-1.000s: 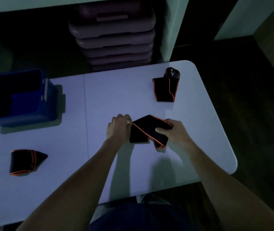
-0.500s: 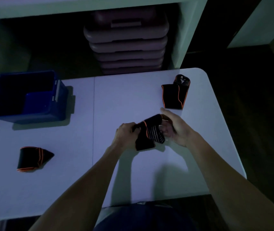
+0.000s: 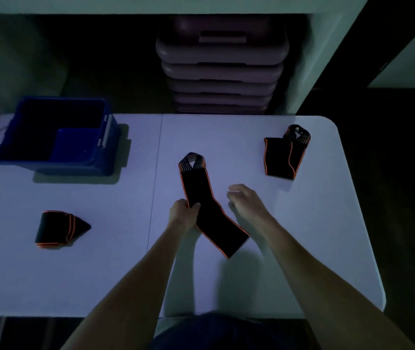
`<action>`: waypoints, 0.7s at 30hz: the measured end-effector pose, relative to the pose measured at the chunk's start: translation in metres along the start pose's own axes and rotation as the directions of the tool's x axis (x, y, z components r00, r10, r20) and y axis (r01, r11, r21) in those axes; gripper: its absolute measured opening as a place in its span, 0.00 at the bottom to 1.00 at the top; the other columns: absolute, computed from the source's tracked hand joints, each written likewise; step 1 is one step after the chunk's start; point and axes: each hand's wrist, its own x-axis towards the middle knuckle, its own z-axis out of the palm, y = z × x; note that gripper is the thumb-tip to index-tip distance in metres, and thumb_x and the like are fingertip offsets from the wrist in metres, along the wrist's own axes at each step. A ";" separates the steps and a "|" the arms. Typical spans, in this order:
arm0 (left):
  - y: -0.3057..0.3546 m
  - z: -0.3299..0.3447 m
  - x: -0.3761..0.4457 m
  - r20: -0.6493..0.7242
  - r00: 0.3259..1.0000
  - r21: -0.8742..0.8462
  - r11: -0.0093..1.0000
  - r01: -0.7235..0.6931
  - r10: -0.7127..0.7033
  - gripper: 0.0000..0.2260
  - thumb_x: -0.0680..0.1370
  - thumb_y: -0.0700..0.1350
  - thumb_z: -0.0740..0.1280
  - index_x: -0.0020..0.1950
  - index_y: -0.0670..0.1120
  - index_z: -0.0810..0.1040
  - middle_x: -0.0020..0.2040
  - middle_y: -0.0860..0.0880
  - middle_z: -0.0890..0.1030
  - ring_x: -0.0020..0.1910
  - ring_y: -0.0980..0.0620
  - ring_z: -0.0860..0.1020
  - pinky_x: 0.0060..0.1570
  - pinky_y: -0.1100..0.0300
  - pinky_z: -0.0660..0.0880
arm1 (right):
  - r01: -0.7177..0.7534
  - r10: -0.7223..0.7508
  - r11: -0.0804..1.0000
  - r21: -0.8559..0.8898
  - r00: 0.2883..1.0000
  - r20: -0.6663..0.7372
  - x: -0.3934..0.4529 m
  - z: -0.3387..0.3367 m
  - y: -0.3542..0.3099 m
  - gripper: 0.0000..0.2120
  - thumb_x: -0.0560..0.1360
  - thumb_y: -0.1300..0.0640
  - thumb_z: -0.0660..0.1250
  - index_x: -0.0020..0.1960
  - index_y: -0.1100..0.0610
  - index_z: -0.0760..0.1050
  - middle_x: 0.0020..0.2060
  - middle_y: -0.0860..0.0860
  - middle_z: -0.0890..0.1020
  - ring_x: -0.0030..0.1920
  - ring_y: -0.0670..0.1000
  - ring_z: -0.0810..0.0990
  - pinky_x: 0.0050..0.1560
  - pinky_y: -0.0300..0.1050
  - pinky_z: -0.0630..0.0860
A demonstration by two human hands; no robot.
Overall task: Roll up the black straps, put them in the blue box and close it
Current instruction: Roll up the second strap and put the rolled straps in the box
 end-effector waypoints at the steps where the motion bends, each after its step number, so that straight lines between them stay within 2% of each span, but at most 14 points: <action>1: -0.003 -0.001 0.002 -0.031 0.999 -0.035 0.999 0.010 -0.011 0.10 0.78 0.47 0.68 0.49 0.39 0.80 0.48 0.39 0.84 0.49 0.39 0.83 0.50 0.48 0.81 | 0.010 -0.008 0.991 -0.135 1.000 0.014 0.000 0.003 0.005 0.14 0.77 0.52 0.64 0.61 0.54 0.76 0.53 0.50 0.80 0.54 0.51 0.79 0.57 0.47 0.75; 2: -0.006 -0.001 0.006 -0.056 0.998 -0.074 0.997 0.013 -0.017 0.08 0.77 0.45 0.68 0.48 0.39 0.79 0.45 0.39 0.84 0.47 0.39 0.83 0.49 0.46 0.81 | 0.020 -0.009 0.974 -0.227 0.999 0.047 -0.001 0.005 0.009 0.17 0.77 0.52 0.65 0.64 0.55 0.75 0.56 0.50 0.80 0.57 0.51 0.78 0.58 0.45 0.73; 4: -0.006 -0.004 0.006 -0.079 0.997 -0.165 0.986 -0.039 0.026 0.06 0.77 0.40 0.68 0.51 0.40 0.79 0.44 0.41 0.82 0.44 0.43 0.82 0.51 0.44 0.80 | 0.044 -0.009 0.958 -0.284 0.992 0.124 -0.004 0.013 0.012 0.16 0.78 0.52 0.66 0.64 0.56 0.75 0.56 0.50 0.80 0.58 0.51 0.79 0.54 0.42 0.73; 6: -0.003 -0.008 0.004 -0.034 0.993 -0.262 0.958 -0.115 0.110 0.13 0.77 0.34 0.65 0.61 0.40 0.76 0.51 0.43 0.82 0.50 0.45 0.81 0.57 0.48 0.79 | 0.086 -0.048 0.959 -0.270 0.988 0.147 -0.005 0.021 0.012 0.14 0.78 0.55 0.66 0.62 0.56 0.75 0.53 0.49 0.81 0.55 0.50 0.80 0.48 0.38 0.73; 9: 0.000 -0.012 0.002 -0.009 0.980 -0.258 0.946 -0.195 0.199 0.22 0.77 0.32 0.65 0.71 0.43 0.71 0.60 0.44 0.81 0.58 0.46 0.80 0.61 0.53 0.76 | 0.162 -0.145 0.958 -0.236 0.986 0.088 -0.007 0.031 0.014 0.13 0.77 0.61 0.67 0.61 0.56 0.76 0.52 0.49 0.84 0.52 0.48 0.82 0.50 0.37 0.77; 13: -0.008 -0.007 -0.003 -0.192 0.977 -0.143 0.982 -0.122 0.094 0.21 0.76 0.43 0.72 0.66 0.40 0.71 0.58 0.41 0.78 0.54 0.45 0.79 0.50 0.57 0.74 | 0.174 -0.169 0.888 -0.425 0.984 0.049 -0.007 0.031 0.029 0.14 0.76 0.55 0.69 0.61 0.56 0.76 0.51 0.51 0.83 0.51 0.51 0.82 0.53 0.44 0.78; 15: -0.017 -0.002 -0.010 -0.216 0.970 -0.042 0.992 -0.123 0.111 0.16 0.75 0.42 0.72 0.60 0.40 0.73 0.55 0.41 0.78 0.48 0.47 0.77 0.45 0.59 0.71 | 0.154 -0.137 0.878 -0.453 0.988 0.071 -0.007 0.031 0.036 0.16 0.75 0.54 0.70 0.61 0.56 0.77 0.51 0.52 0.84 0.51 0.52 0.82 0.54 0.45 0.78; 17: -0.026 0.002 -0.014 -0.205 0.966 0.013 0.987 -0.157 0.157 0.13 0.73 0.38 0.71 0.56 0.41 0.76 0.51 0.43 0.80 0.46 0.47 0.78 0.45 0.56 0.74 | 0.138 -0.124 0.902 -0.409 0.990 0.061 -0.008 0.034 0.040 0.15 0.75 0.56 0.70 0.61 0.57 0.77 0.48 0.53 0.84 0.49 0.52 0.83 0.53 0.43 0.77; 21: -0.027 0.001 -0.019 -0.147 0.968 -0.020 0.978 -0.207 0.202 0.16 0.73 0.32 0.68 0.61 0.40 0.78 0.50 0.43 0.82 0.44 0.48 0.80 0.49 0.59 0.78 | 0.132 -0.128 0.926 -0.353 0.991 0.033 -0.013 0.040 0.044 0.15 0.76 0.62 0.69 0.62 0.59 0.77 0.47 0.53 0.84 0.46 0.49 0.81 0.48 0.37 0.75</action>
